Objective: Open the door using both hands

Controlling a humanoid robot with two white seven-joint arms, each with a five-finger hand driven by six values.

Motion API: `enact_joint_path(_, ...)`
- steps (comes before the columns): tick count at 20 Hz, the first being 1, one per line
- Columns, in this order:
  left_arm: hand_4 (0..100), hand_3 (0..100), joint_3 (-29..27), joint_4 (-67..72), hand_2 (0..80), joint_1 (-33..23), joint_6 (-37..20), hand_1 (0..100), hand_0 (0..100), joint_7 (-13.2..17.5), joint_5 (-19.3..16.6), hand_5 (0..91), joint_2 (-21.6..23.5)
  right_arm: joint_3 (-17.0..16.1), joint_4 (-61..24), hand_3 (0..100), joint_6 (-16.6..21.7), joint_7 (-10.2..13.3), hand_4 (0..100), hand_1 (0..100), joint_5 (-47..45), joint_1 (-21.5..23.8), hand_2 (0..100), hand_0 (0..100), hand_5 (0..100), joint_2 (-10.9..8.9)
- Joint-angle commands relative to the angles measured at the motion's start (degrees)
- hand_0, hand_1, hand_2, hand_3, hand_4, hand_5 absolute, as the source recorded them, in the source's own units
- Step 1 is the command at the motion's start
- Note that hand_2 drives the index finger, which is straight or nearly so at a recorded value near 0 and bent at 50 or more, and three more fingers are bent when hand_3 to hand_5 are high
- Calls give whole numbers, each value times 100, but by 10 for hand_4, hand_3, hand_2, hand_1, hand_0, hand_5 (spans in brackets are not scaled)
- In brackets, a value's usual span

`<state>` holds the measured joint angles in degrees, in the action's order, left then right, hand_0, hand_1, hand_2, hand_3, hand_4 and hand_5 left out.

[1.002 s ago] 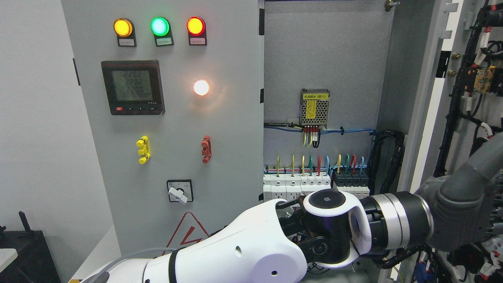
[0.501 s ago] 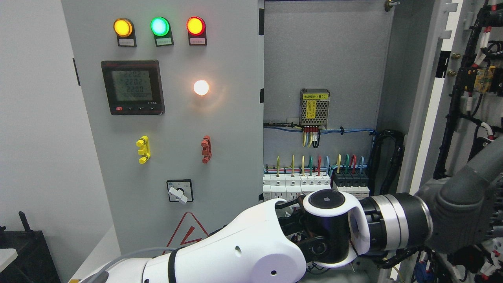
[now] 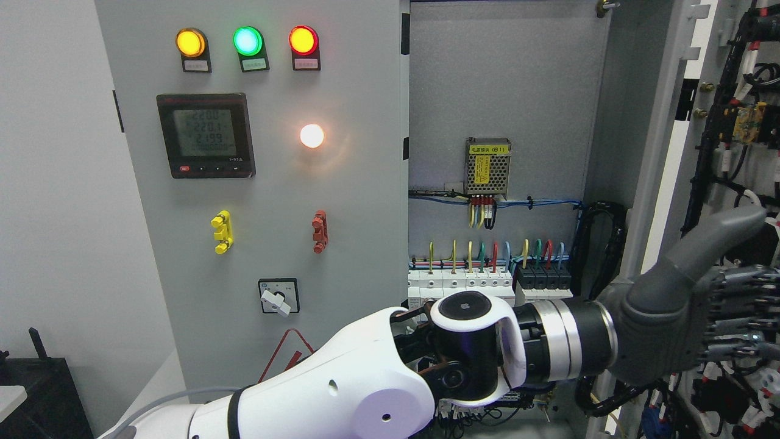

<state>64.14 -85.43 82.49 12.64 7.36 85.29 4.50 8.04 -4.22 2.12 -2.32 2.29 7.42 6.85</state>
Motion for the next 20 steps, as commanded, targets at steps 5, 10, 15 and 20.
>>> enact_joint_path(5,43,0,-156,-992,0,-838,63,0,0,37,-3,0,2176,5,0,0,-1,3,0,0,0,5,0,0,0,0)
enact_joint_path(10,43,0,-148,-1441,0,-1585,63,0,0,257,-152,0,3117,-4,0,0,-1,3,0,0,0,-4,0,0,0,0)
enact_joint_path(15,43,0,-148,-1635,0,-2744,63,0,0,310,-662,0,3926,-4,0,0,-1,3,0,0,0,5,0,0,0,0)
enact_joint_path(20,44,0,-156,-1696,0,-3615,-7,0,0,468,-1128,0,4602,-4,0,0,-1,3,0,0,0,-4,0,0,0,0)
